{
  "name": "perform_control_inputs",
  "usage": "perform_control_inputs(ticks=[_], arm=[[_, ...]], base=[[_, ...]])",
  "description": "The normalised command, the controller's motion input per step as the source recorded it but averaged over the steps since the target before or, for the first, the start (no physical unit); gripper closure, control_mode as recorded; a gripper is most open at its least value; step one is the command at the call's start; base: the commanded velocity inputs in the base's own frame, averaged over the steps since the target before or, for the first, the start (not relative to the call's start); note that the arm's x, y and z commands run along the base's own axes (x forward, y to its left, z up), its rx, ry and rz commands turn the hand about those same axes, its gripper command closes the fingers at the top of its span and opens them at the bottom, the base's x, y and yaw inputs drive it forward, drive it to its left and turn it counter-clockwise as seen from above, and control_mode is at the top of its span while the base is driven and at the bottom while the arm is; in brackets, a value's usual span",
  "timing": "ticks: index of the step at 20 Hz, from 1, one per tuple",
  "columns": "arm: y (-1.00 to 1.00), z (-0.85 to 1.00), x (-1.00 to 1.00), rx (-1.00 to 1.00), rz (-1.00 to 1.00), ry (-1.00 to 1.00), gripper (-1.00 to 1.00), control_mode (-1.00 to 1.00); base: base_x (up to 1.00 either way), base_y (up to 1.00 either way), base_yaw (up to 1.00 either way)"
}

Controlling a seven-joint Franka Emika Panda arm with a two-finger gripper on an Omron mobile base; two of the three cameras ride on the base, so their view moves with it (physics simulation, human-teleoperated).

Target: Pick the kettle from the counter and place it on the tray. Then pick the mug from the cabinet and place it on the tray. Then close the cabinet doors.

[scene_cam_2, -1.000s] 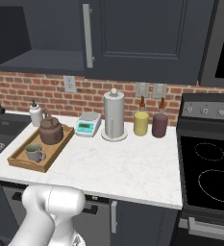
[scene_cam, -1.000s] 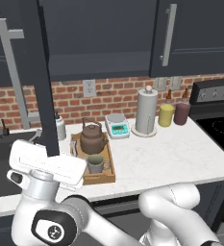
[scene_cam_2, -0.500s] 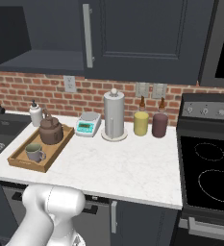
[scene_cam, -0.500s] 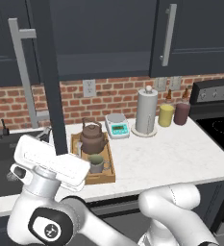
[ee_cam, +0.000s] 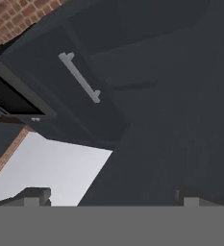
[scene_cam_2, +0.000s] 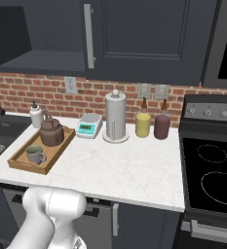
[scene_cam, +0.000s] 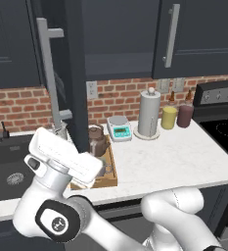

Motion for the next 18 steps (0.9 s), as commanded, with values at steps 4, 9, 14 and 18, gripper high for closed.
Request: perform_control_inputs(ticks=[4,9,14,18], arm=[[-0.56,0.25,0.45,0.12,0.0,0.0,-1.0,-1.0],[-0.57,0.2,0.52,0.12,0.03,0.0,-1.0,-1.0],[-0.57,0.17,0.56,0.11,0.09,0.0,-1.0,-1.0],[-0.57,0.15,0.57,0.11,0.14,0.0,-1.0,-1.0]], base=[[0.0,0.0,0.0],[0.0,0.0,0.0],[0.0,0.0,0.0],[0.0,0.0,0.0]])
